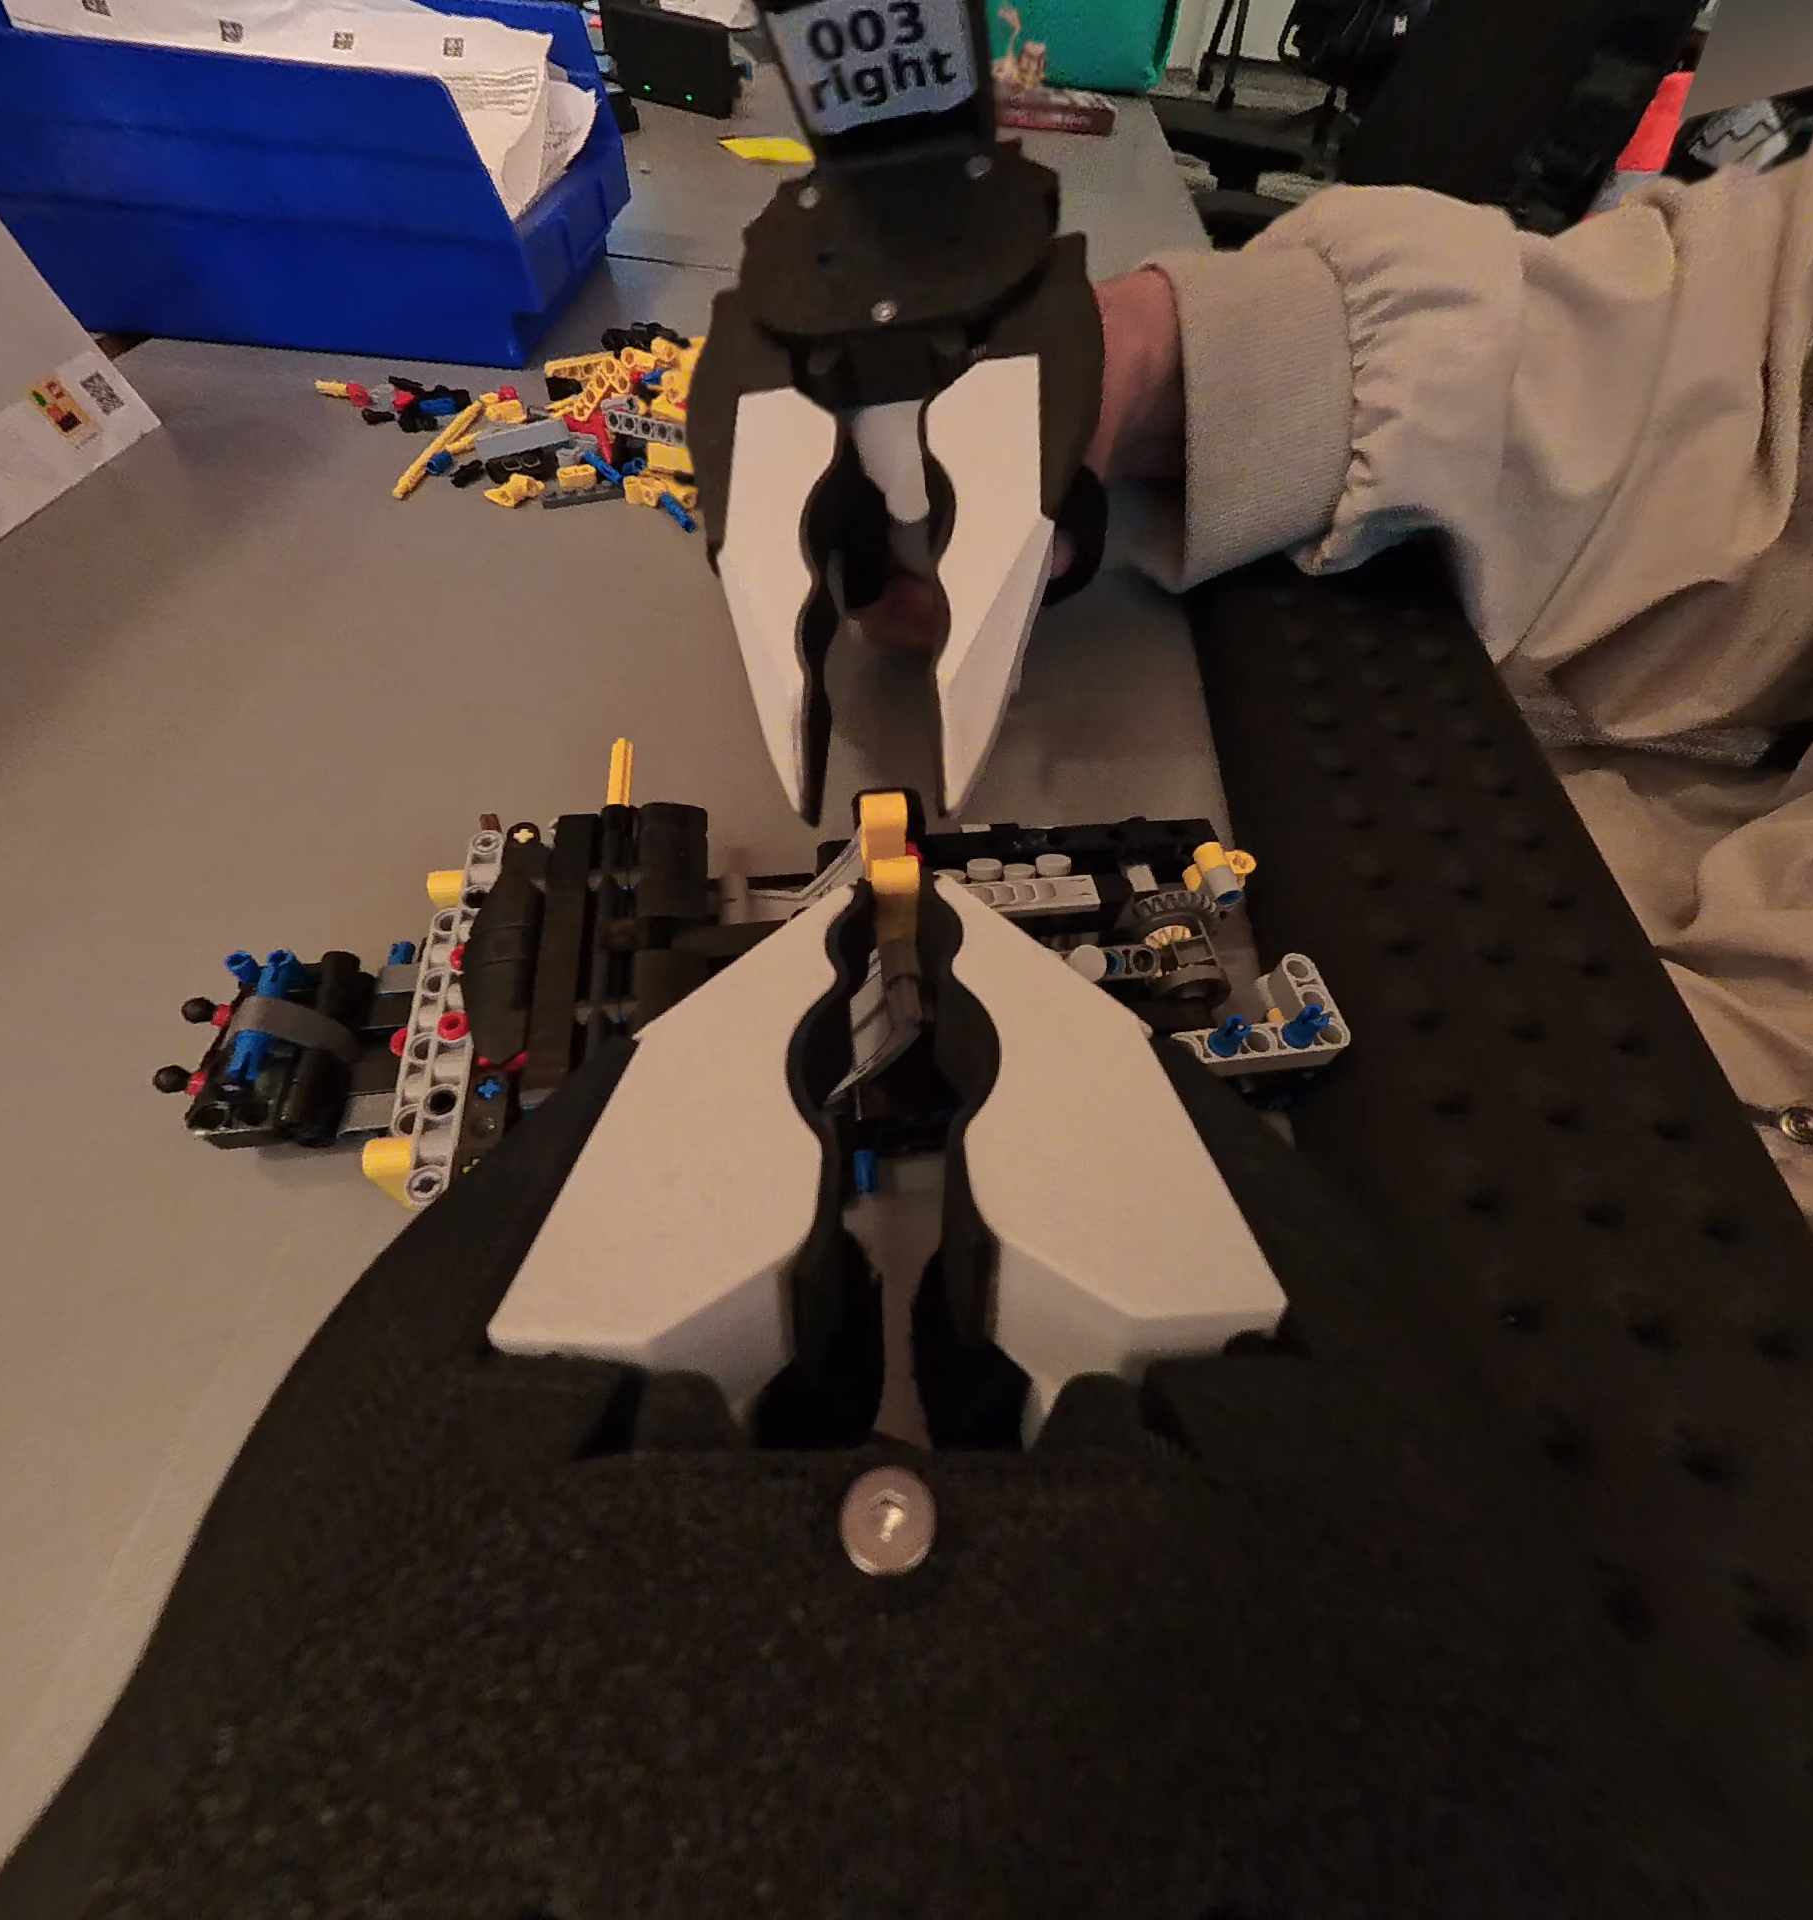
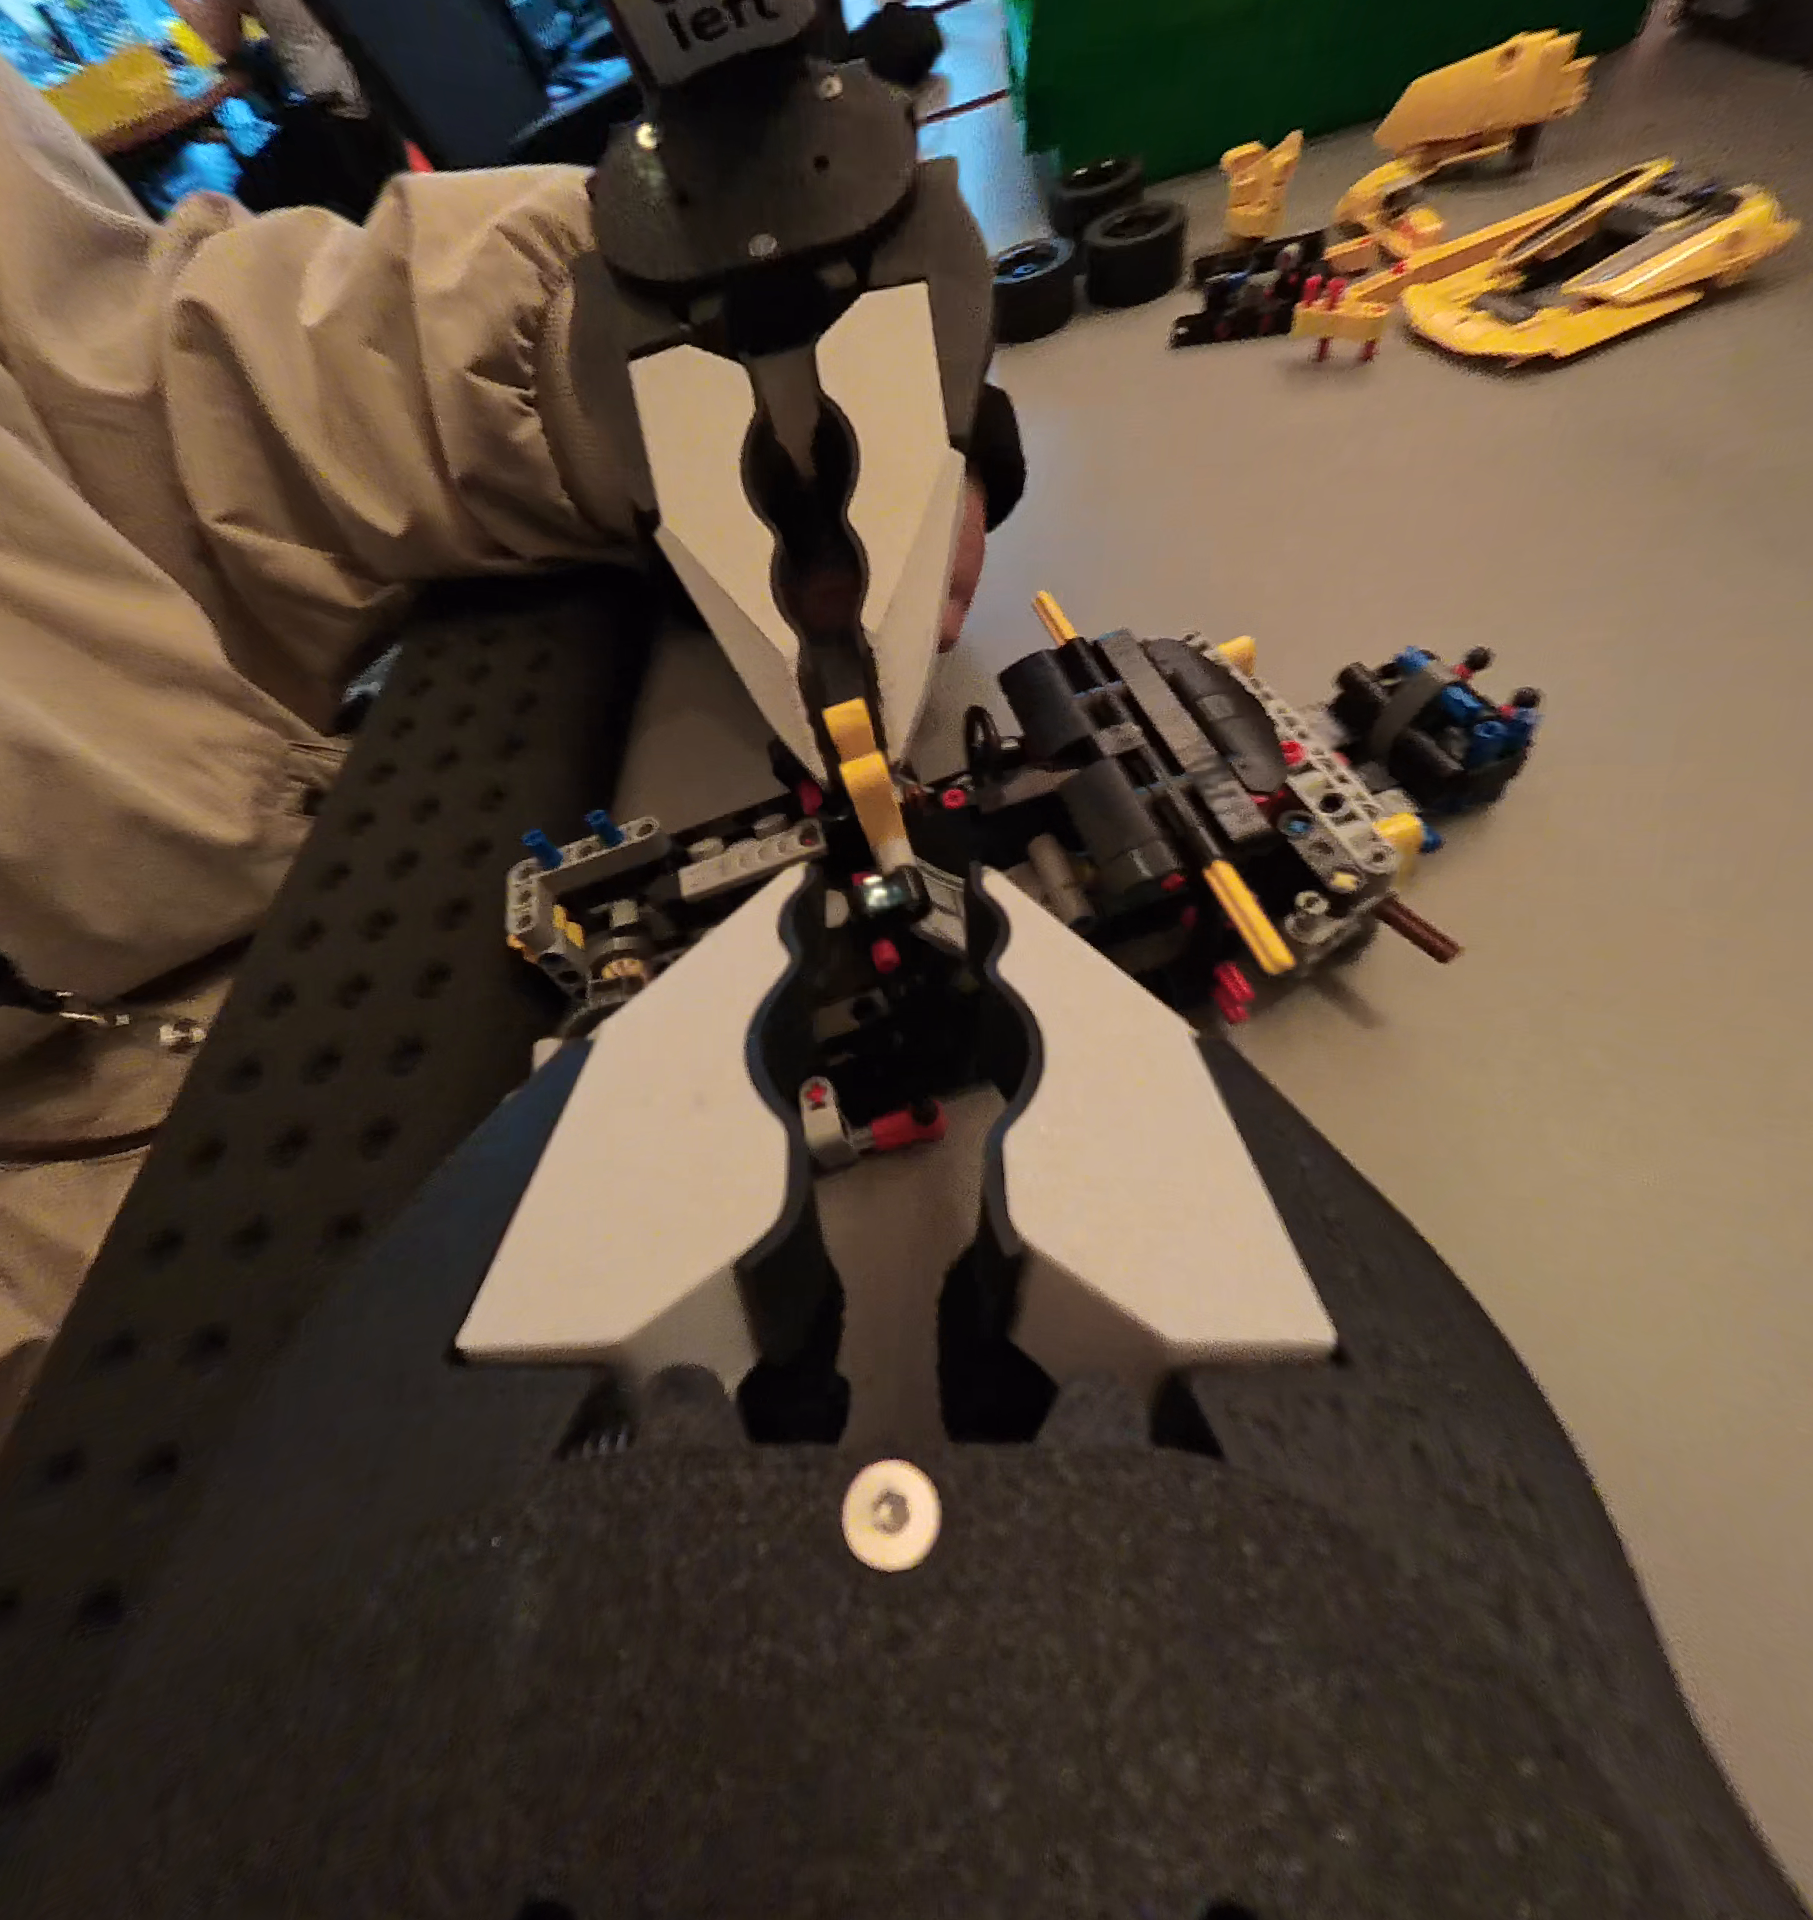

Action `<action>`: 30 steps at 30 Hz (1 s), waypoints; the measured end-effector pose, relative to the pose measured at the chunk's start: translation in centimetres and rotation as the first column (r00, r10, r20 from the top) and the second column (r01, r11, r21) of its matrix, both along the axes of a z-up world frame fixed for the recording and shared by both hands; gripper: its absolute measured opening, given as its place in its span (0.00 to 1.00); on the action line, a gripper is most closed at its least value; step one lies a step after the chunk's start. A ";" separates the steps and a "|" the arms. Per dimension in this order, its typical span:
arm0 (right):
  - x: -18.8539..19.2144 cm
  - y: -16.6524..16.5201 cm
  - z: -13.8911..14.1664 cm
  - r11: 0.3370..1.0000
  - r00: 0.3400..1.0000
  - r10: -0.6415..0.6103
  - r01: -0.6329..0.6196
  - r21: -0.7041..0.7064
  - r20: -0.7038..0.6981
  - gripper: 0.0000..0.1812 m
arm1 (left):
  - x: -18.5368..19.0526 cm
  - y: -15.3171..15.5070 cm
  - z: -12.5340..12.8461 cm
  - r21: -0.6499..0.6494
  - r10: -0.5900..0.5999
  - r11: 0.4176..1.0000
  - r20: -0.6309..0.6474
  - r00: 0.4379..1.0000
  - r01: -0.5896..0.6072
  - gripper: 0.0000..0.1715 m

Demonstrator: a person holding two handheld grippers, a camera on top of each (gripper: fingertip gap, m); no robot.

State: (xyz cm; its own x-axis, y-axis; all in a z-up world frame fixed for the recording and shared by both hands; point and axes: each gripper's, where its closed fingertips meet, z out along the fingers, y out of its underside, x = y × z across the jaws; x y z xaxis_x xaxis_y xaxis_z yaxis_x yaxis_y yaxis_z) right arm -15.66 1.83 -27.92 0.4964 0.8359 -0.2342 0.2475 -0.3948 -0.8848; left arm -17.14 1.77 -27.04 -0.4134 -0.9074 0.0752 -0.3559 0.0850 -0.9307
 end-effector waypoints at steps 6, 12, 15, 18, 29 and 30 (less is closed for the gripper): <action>0.4 -0.5 -0.5 0.998 0.999 0.048 -0.048 -0.029 0.013 0.08 | -0.1 0.3 -0.2 0.009 0.003 1.000 -0.009 1.000 -0.003 0.05; 0.6 -0.9 -0.5 0.998 0.999 0.054 -0.054 -0.032 0.003 0.08 | -0.1 0.1 -0.3 0.003 -0.007 1.000 -0.014 1.000 0.008 0.05; 0.4 -1.0 -0.5 0.998 0.998 0.059 -0.058 -0.015 0.009 0.08 | -0.1 0.3 -0.3 -0.020 -0.002 1.000 -0.024 1.000 0.002 0.04; 0.3 -1.0 -0.5 0.999 0.999 0.044 -0.044 0.007 0.024 0.08 | 0.0 0.4 -0.3 -0.072 0.003 0.997 -0.045 0.999 -0.006 0.04; 0.5 0.2 0.8 0.996 0.999 -0.003 -0.002 -0.092 -0.048 0.12 | 0.2 0.2 -0.3 -0.058 0.013 0.998 -0.040 0.999 -0.015 0.05; 0.3 0.1 0.4 0.996 1.000 0.010 -0.011 -0.085 -0.011 0.09 | 0.2 0.2 -0.3 -0.059 0.012 0.998 -0.041 0.999 -0.014 0.05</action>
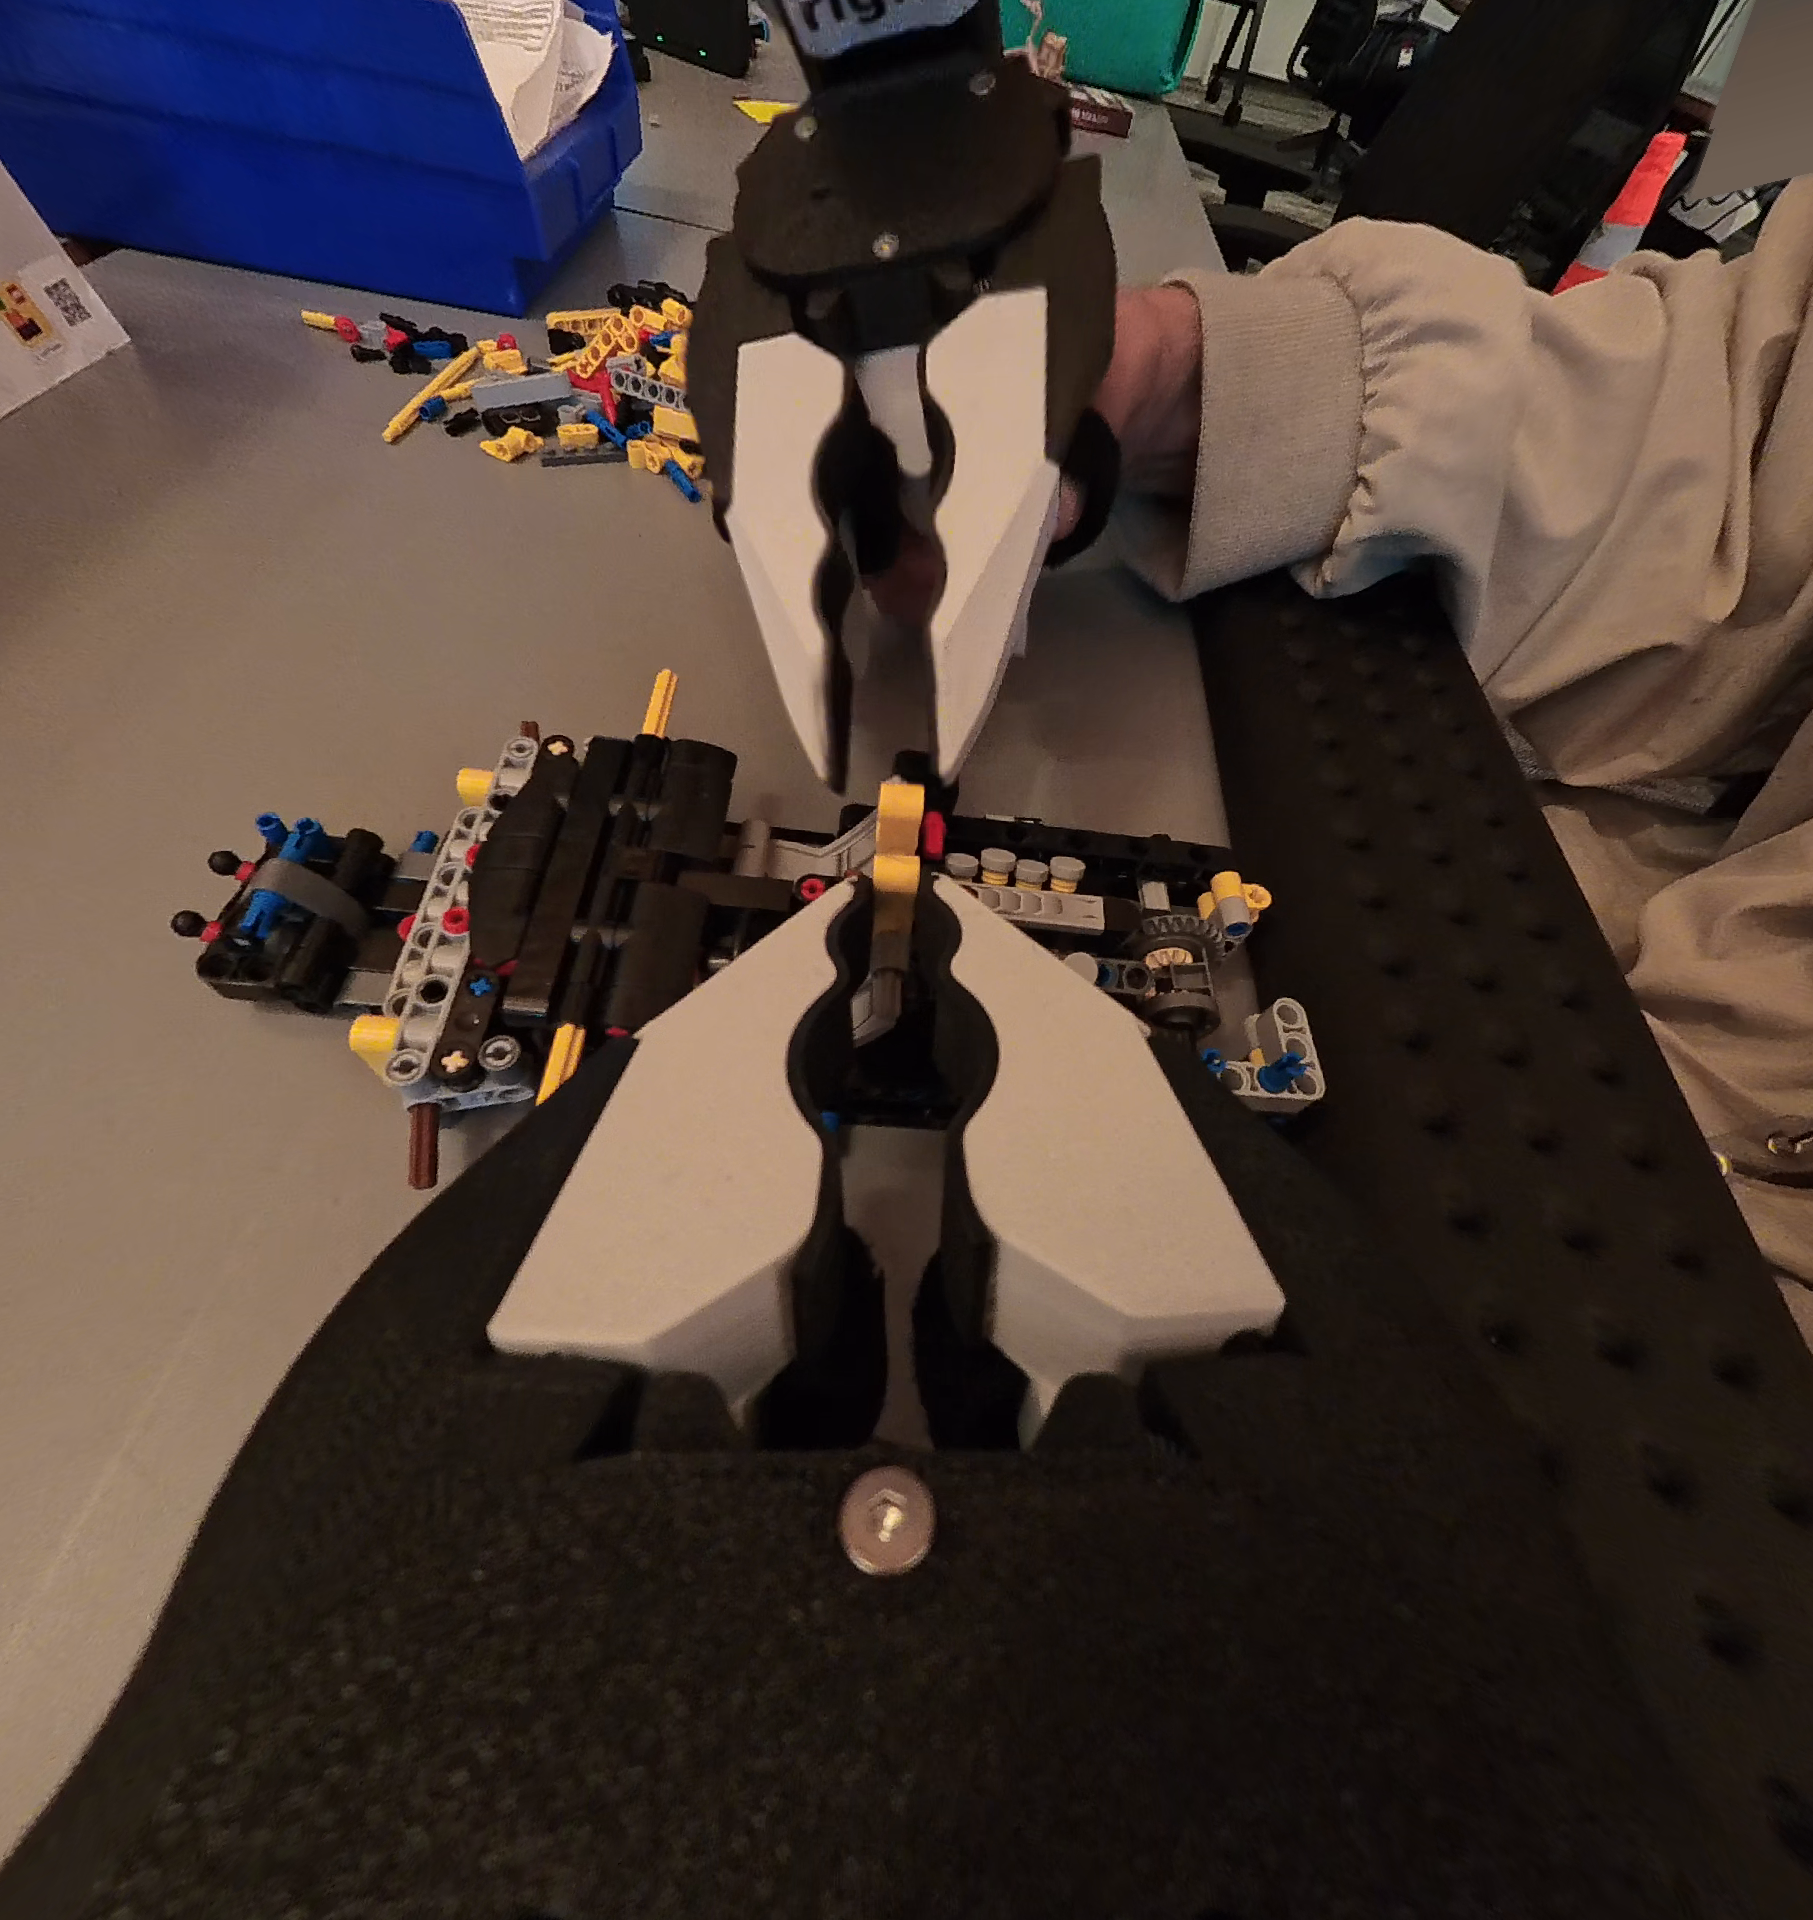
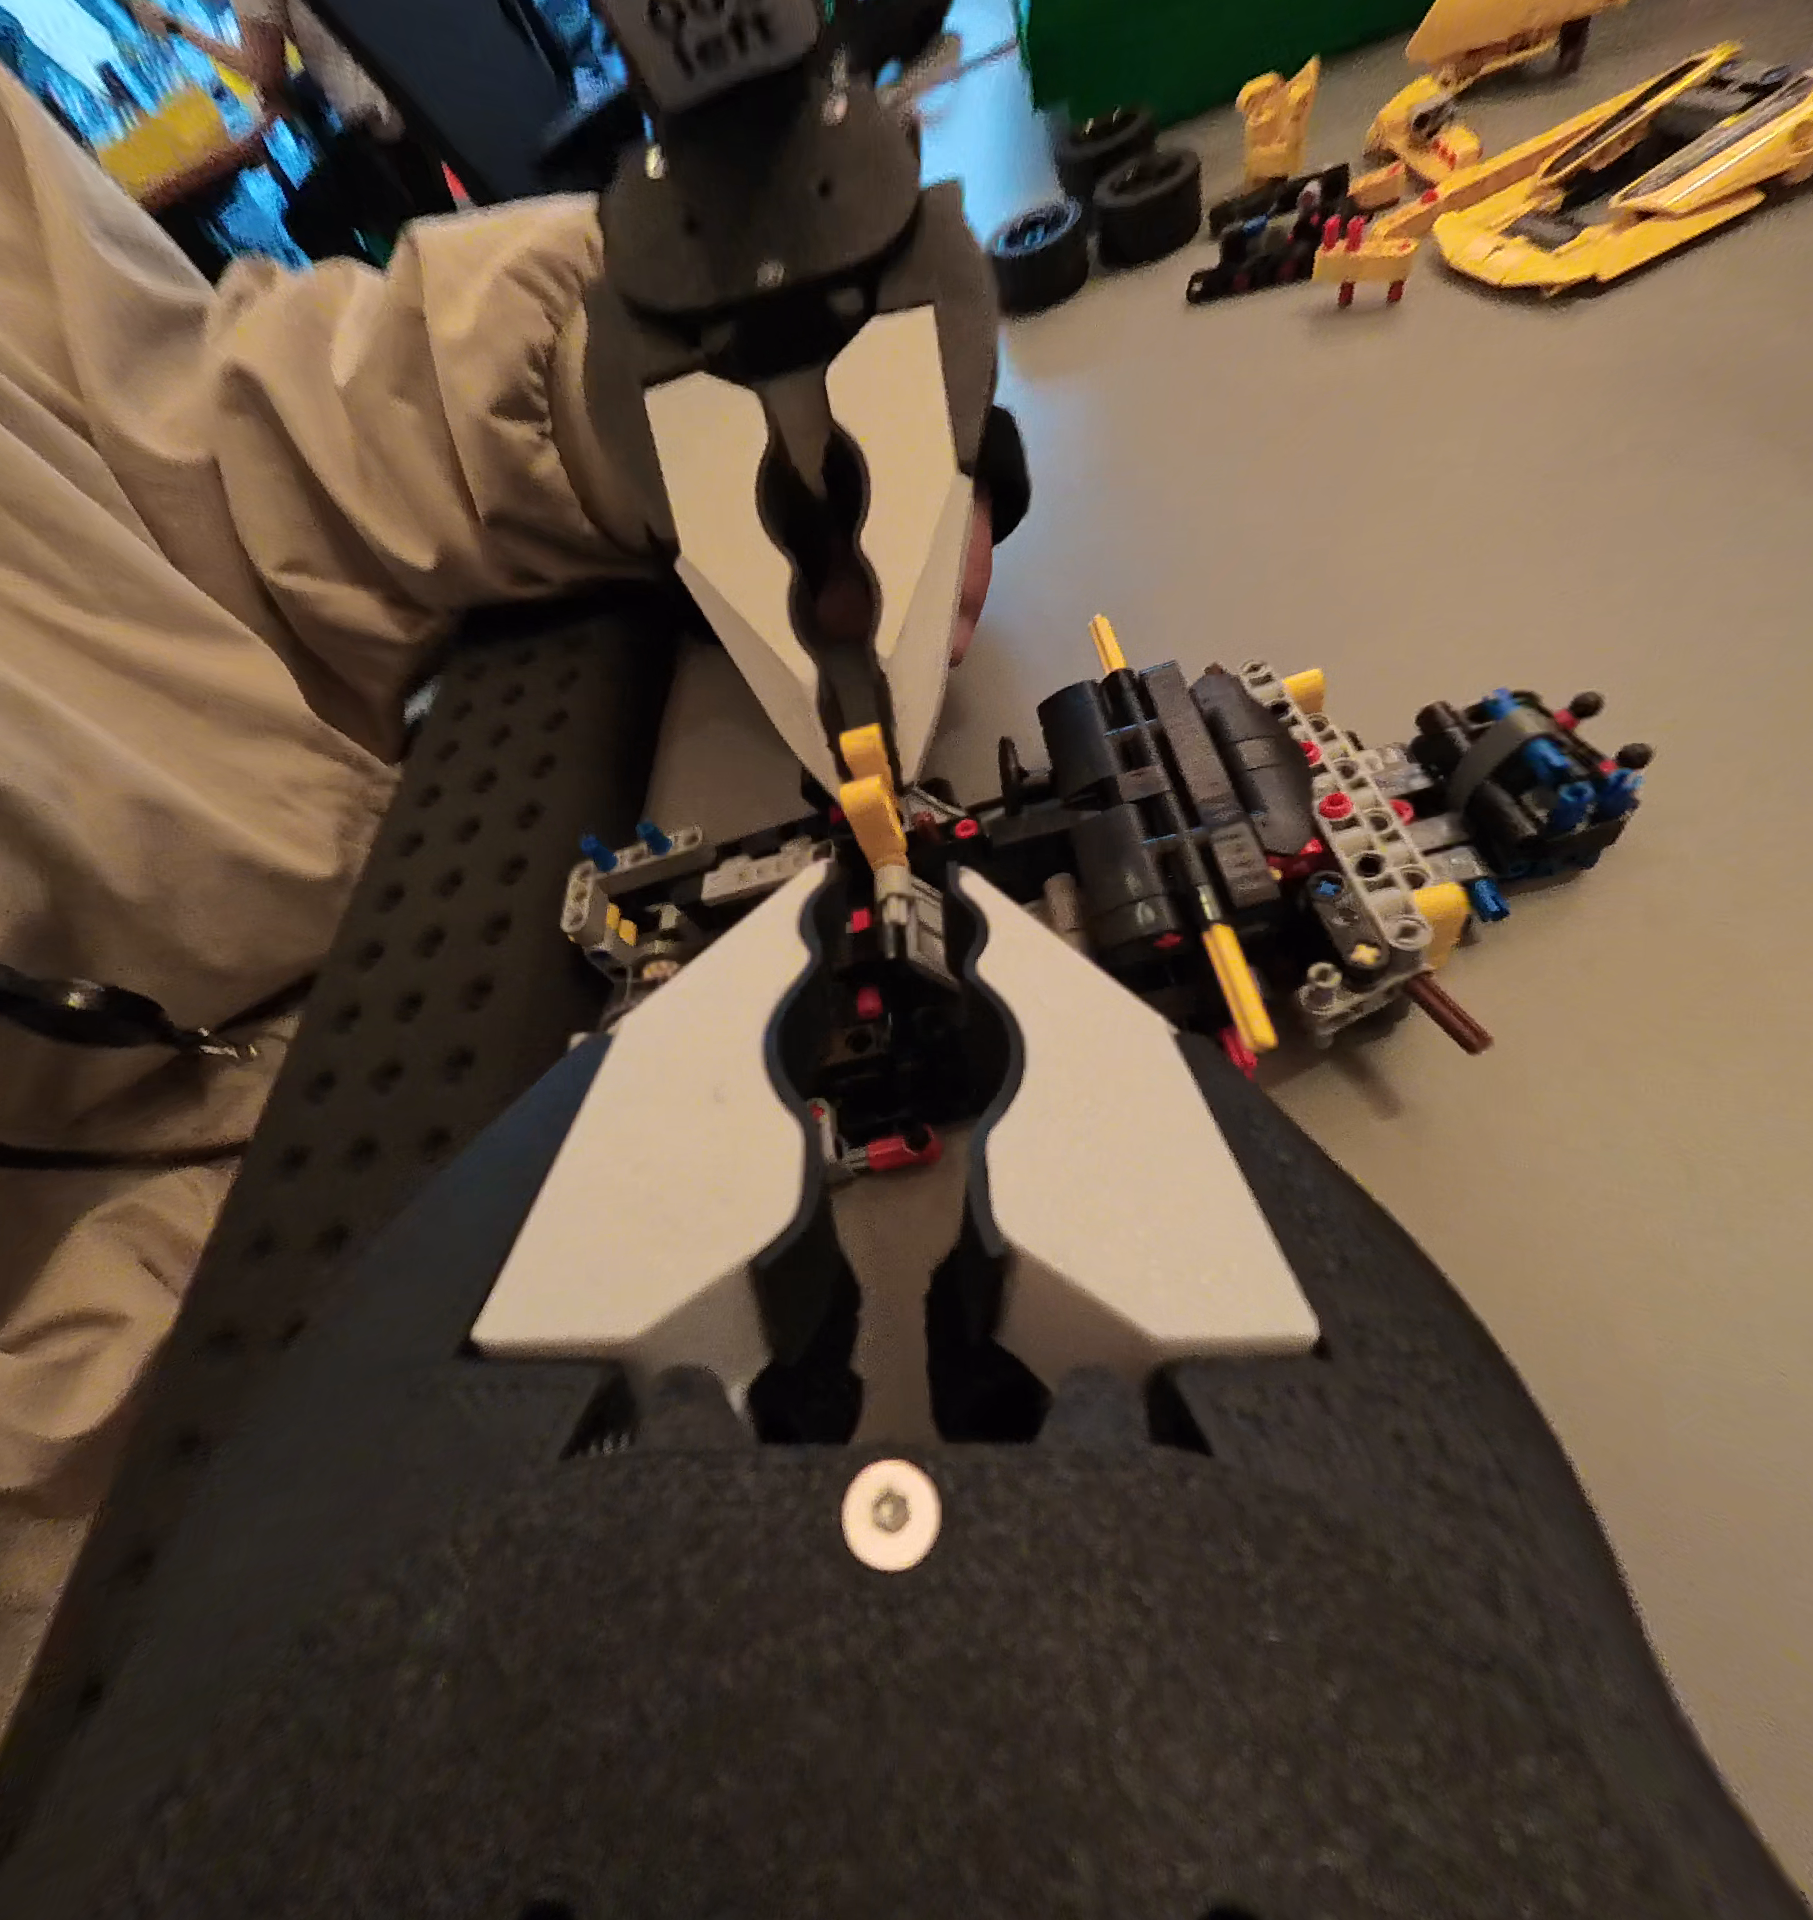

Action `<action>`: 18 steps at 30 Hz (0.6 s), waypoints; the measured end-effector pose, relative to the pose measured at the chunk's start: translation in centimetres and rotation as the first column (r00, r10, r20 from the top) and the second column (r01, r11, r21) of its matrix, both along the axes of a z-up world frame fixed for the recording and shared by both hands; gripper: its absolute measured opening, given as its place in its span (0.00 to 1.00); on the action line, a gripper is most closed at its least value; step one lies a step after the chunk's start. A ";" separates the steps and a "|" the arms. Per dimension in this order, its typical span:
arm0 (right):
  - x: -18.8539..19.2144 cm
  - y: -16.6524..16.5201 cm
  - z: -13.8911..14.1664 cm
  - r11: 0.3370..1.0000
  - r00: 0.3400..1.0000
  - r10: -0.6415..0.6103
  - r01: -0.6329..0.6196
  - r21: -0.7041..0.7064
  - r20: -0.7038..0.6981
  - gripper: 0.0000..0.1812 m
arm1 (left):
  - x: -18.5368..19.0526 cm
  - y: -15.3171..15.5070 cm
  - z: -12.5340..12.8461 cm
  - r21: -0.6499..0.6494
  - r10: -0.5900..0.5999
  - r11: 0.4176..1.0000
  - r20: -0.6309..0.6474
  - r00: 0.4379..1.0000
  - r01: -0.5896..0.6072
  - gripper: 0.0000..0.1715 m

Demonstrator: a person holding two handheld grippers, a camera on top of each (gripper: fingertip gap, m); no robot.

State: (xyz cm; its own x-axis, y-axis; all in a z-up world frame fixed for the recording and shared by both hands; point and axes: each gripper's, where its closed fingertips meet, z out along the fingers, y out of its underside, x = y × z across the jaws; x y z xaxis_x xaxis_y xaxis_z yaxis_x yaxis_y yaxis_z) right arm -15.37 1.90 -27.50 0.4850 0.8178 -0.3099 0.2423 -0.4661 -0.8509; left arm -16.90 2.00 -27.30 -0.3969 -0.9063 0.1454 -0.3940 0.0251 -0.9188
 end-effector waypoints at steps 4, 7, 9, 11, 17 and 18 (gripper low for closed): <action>-0.5 -0.1 -0.9 1.000 0.995 0.014 -0.015 0.005 0.100 0.03 | 0.0 0.0 0.0 0.005 0.002 1.000 0.002 1.000 -0.002 0.05; -0.2 -0.2 -0.9 0.999 0.989 0.016 -0.023 0.042 0.147 0.03 | 0.0 -0.1 0.0 0.030 -0.004 1.000 0.010 1.000 0.003 0.05; -0.2 -0.4 -0.9 1.000 0.994 0.026 -0.027 0.009 0.105 0.03 | -0.1 -0.2 -0.1 0.030 -0.014 0.999 0.010 1.000 0.014 0.05; 0.0 -0.6 -0.8 0.999 0.995 0.035 -0.036 0.007 0.089 0.03 | -0.1 -0.3 -0.1 0.042 -0.017 0.999 0.013 1.000 0.016 0.05; 0.1 -0.7 -0.8 0.997 1.000 0.028 -0.027 -0.067 0.010 0.03 | 0.0 -0.3 -0.1 0.027 -0.017 0.999 0.007 1.000 0.016 0.05; 0.1 -0.5 -0.8 0.997 1.000 0.018 -0.018 -0.071 0.001 0.03 | 0.0 -0.1 -0.1 0.021 -0.010 1.000 0.005 1.000 0.009 0.05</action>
